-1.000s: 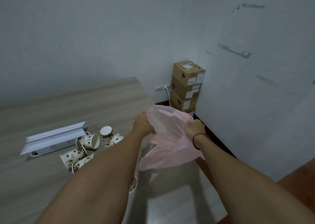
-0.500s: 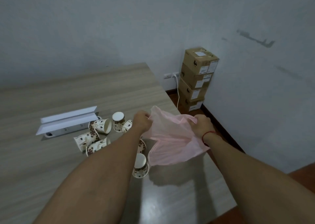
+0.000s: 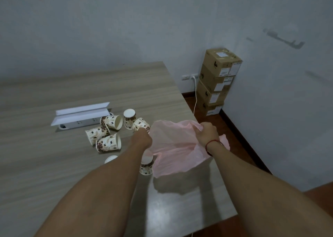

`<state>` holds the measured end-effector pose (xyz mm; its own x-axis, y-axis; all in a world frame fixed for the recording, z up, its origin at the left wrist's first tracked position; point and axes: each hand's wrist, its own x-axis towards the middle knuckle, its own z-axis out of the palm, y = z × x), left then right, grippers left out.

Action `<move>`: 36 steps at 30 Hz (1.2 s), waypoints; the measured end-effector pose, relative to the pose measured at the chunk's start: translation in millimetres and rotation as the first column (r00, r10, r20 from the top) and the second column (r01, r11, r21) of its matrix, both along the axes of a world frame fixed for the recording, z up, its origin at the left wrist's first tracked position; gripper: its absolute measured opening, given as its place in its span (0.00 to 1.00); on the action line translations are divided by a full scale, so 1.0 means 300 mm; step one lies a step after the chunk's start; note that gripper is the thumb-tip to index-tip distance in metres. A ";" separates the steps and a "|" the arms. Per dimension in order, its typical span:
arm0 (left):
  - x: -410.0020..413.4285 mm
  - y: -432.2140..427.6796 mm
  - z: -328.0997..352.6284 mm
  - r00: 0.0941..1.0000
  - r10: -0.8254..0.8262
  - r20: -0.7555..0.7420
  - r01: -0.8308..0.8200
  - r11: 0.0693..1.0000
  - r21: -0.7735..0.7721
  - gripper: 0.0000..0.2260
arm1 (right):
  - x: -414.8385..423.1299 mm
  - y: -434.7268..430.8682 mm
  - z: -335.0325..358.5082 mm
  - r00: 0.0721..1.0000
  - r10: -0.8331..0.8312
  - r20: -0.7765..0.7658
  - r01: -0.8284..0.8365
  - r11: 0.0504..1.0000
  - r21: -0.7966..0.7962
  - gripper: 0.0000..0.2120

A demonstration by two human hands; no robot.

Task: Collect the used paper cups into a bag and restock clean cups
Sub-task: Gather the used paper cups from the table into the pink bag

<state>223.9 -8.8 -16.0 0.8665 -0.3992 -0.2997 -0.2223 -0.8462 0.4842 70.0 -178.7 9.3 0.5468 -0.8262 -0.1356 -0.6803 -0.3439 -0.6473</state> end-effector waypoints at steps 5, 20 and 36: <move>-0.052 0.049 -0.056 0.999 0.040 0.003 -0.040 0.986 0.160 0.15 | -0.017 0.024 -0.033 0.997 -0.070 0.011 0.070 0.997 0.037 0.19; -0.160 0.086 -0.138 0.983 0.147 -0.112 -0.147 0.989 0.011 0.29 | -0.041 0.016 -0.085 0.996 -0.083 -0.020 0.085 0.992 0.093 0.19; -0.232 -0.049 0.119 0.939 0.152 -0.308 -0.294 0.820 -0.490 0.20 | 0.008 0.081 0.008 0.985 -0.092 0.145 0.060 0.975 0.216 0.14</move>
